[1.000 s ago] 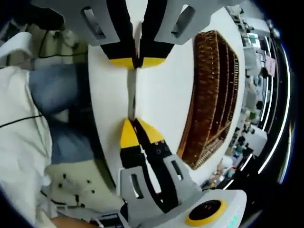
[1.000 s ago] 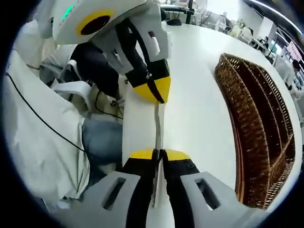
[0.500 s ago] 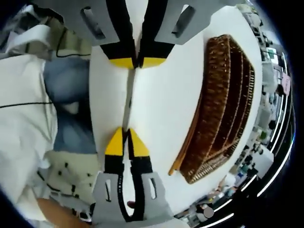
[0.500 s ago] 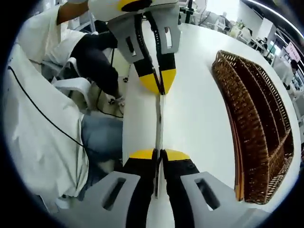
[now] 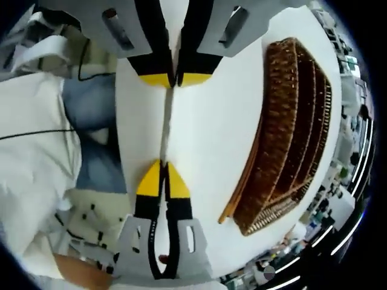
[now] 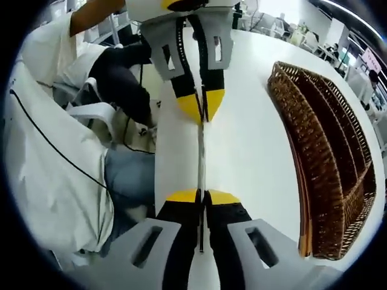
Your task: Arrange the knives, forks, and spoons in their matching storage slots by inserting each utensil handle-first until every utensil is classified and aligned in the correct compartment
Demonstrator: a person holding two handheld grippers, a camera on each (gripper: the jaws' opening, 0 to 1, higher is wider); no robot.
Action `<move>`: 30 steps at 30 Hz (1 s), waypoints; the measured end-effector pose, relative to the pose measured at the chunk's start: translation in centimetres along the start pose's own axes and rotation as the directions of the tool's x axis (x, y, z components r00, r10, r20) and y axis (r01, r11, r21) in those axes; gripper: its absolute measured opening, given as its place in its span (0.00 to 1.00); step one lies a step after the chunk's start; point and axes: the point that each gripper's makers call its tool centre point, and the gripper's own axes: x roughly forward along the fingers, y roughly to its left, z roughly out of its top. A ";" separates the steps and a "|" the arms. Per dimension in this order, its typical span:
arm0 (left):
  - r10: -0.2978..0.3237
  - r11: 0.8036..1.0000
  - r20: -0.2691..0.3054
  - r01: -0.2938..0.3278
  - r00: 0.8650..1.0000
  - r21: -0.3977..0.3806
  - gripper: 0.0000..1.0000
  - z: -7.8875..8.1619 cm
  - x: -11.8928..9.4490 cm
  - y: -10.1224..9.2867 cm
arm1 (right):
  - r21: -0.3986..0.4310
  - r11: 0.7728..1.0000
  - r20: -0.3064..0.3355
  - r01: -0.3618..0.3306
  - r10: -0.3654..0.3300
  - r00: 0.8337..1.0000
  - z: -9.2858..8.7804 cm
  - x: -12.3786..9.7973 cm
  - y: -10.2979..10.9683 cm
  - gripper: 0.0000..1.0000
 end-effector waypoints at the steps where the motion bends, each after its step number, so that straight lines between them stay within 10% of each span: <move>1: 0.034 0.998 0.007 -0.034 0.999 -0.051 0.03 0.0 0.0 0.2 | -0.006 1.000 0.005 0.010 -0.010 1.000 0.0 0.0 -0.1 0.03; 14: 0.063 0.997 0.041 -0.061 0.997 -0.047 0.01 2.2 -0.9 -1.7 | -0.059 0.997 0.020 0.054 -0.052 0.998 0.5 -1.8 -1.1 0.03; 30: 0.150 0.989 0.071 -0.150 0.986 -0.005 0.01 4.6 -6.0 5.7 | -0.123 0.977 0.028 0.172 -0.170 0.985 3.1 -7.0 -5.2 0.03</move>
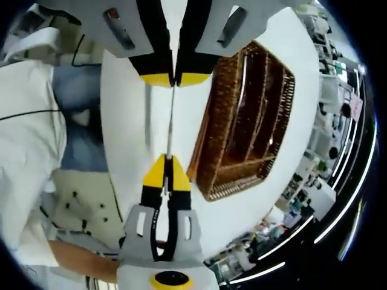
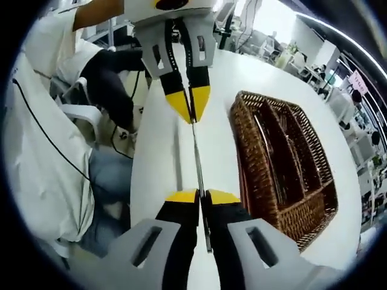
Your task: Arrange the knives, forks, and spoons in their matching storage slots by inserting each utensil handle-first until every utensil is classified and aligned in the correct compartment
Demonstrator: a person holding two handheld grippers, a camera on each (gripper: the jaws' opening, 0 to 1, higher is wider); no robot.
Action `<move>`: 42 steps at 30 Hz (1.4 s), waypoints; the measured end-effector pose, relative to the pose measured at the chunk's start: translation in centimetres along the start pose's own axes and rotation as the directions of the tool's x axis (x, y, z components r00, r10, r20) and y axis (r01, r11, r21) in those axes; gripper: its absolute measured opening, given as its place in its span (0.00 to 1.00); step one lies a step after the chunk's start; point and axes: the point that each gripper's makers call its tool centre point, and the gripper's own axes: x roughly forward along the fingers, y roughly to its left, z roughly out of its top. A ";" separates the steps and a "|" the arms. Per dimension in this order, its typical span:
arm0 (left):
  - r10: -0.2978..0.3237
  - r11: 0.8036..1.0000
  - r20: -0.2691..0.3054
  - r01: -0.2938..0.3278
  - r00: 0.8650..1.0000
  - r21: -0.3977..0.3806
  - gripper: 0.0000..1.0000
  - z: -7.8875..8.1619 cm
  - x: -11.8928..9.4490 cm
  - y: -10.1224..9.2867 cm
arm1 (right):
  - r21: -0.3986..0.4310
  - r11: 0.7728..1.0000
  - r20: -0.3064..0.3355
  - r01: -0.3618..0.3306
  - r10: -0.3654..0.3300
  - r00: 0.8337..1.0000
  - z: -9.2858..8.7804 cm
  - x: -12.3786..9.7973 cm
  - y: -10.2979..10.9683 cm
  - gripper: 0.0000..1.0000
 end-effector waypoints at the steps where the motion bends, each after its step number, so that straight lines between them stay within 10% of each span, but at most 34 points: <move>1: 0.008 1.000 0.003 -0.008 1.000 0.010 0.01 0.1 0.0 0.3 | -0.004 1.000 -0.004 0.008 -0.008 1.000 0.0 -0.2 -0.2 0.03; 15: 0.072 0.997 0.035 -0.073 0.997 0.013 0.01 1.6 -0.5 4.6 | -0.022 0.998 -0.011 0.060 -0.060 0.998 0.4 -1.0 -4.0 0.04; 42: 0.038 0.997 -0.025 -0.039 0.999 -0.067 0.02 -1.4 2.9 10.2 | 0.050 0.998 0.009 -0.031 0.031 0.999 0.2 4.3 -10.1 0.04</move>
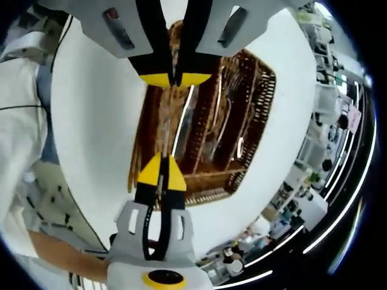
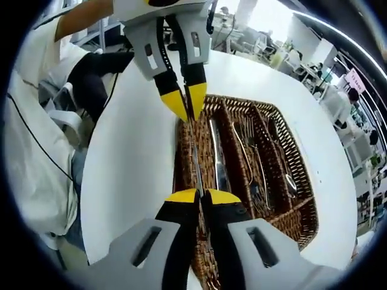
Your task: Arrange the knives, forks, and spoons in their matching storage slots by inserting each utensil handle-first until every utensil is classified and aligned in the correct compartment
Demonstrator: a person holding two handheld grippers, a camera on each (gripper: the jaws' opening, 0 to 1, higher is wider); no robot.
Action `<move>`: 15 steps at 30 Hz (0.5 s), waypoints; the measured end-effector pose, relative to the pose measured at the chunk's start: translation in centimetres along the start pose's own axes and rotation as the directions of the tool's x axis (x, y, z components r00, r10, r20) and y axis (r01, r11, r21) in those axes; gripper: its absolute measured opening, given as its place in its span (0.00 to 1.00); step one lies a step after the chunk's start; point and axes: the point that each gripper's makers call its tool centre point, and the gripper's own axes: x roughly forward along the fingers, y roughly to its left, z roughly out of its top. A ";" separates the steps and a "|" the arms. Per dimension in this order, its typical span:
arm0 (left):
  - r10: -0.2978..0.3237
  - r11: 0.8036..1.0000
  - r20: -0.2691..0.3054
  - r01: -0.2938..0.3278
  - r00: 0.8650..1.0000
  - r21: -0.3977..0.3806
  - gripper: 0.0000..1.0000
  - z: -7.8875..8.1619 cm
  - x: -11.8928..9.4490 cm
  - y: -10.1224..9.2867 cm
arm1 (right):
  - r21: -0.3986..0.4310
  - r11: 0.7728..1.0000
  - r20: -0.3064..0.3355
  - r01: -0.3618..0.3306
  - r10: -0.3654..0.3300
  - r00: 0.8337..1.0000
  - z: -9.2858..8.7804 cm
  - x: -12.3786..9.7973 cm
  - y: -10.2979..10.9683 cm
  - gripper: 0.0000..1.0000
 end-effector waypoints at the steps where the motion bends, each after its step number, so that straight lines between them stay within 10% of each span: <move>1: -0.007 1.000 -0.004 0.007 1.000 0.003 0.02 -0.2 0.2 0.1 | 0.008 1.000 0.004 -0.013 0.012 1.000 0.0 0.2 0.0 0.04; 15: -0.051 0.998 -0.037 0.050 0.998 -0.027 0.02 -2.0 2.2 0.4 | 0.033 0.998 0.013 -0.059 0.059 0.998 -0.4 2.9 -0.6 0.04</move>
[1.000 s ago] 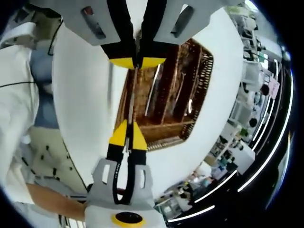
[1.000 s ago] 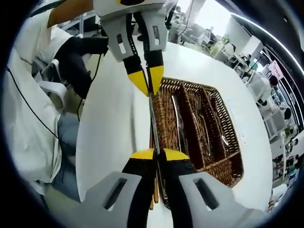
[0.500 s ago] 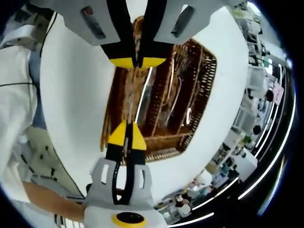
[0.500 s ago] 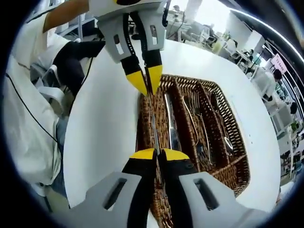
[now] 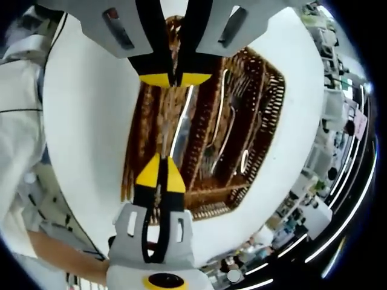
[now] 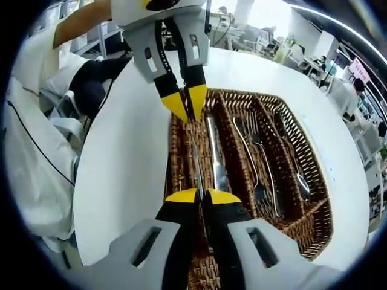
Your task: Arrange the knives, forks, and spoons in their matching storage slots by inserting each utensil handle-first until every utensil is classified and aligned in the correct compartment
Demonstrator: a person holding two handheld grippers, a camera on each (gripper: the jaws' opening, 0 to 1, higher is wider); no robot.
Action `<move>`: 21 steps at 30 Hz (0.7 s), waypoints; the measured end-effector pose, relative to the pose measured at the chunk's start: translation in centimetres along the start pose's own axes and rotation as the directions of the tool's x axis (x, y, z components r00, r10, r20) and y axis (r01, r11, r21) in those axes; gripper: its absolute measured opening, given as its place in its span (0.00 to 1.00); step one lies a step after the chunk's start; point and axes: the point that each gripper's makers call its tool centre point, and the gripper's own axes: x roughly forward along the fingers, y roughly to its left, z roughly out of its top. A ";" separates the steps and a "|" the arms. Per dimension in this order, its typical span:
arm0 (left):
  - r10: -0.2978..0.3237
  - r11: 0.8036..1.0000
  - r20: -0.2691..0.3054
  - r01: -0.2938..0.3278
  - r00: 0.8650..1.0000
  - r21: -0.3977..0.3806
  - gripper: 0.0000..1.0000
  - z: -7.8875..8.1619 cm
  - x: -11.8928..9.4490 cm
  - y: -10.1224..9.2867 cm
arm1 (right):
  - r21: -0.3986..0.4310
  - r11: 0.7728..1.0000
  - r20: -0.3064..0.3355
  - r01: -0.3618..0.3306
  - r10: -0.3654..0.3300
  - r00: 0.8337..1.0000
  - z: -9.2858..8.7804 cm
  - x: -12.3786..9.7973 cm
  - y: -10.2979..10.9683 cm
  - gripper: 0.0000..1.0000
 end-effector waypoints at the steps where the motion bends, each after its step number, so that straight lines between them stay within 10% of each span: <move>1: -0.003 1.000 -0.002 0.003 1.000 -0.004 0.02 -0.1 0.1 -0.1 | -0.001 1.000 0.002 -0.002 0.002 1.000 0.0 0.1 0.0 0.04; 21: -0.063 0.998 -0.047 0.062 0.997 -0.014 0.02 -1.5 2.0 -0.1 | 0.047 0.997 -0.030 -0.060 0.062 0.998 -0.7 1.7 0.0 0.04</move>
